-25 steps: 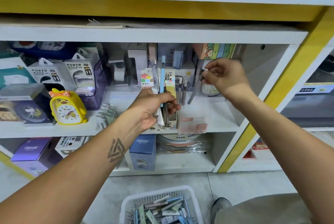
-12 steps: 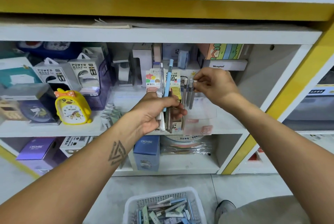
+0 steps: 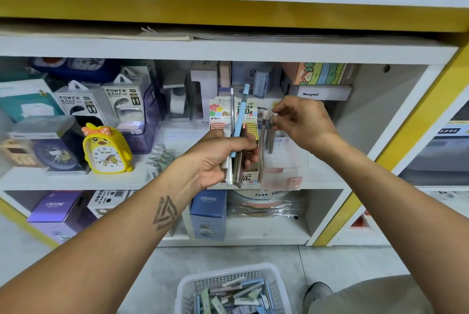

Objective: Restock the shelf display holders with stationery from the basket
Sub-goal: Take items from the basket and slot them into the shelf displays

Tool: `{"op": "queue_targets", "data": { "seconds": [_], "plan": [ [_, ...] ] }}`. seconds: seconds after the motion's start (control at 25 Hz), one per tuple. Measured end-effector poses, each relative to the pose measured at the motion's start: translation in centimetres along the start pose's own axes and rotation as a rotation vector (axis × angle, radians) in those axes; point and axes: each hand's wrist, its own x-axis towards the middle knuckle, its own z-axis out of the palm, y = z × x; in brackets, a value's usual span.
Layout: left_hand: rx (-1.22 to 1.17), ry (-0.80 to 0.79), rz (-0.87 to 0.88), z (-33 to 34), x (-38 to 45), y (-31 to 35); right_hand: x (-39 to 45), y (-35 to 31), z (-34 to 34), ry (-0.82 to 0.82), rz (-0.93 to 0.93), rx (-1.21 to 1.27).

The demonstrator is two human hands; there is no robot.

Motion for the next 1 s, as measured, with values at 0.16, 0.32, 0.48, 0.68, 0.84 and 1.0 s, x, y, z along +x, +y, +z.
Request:
{"op": "queue_targets", "data": {
  "seconds": [0.16, 0.32, 0.48, 0.68, 0.84, 1.0],
  "plan": [
    [0.027, -0.006, -0.009, 0.0, -0.1, 0.1, 0.0, 0.3, 0.1, 0.009, -0.010, -0.005],
    [0.047, -0.009, -0.006, 0.0, 0.0, 0.0, 0.0, 0.6, 0.2, -0.047, 0.015, -0.174],
    [0.095, -0.036, -0.011, 0.0, -0.1, -0.1, 0.2, 0.0, 0.2, -0.052, 0.013, -0.301],
    [0.172, -0.074, -0.033, 0.4, -0.1, -0.4, 0.3, -2.4, -0.3, -0.046, 0.276, 0.638],
    [0.181, -0.076, -0.074, 0.8, 0.0, -0.7, 0.2, -2.8, -0.1, -0.044, 0.270, 0.758],
    [0.168, -0.055, -0.104, 0.6, 0.3, -0.7, 1.6, -0.9, -2.0, 0.357, 0.342, 0.666]
  ]
}}
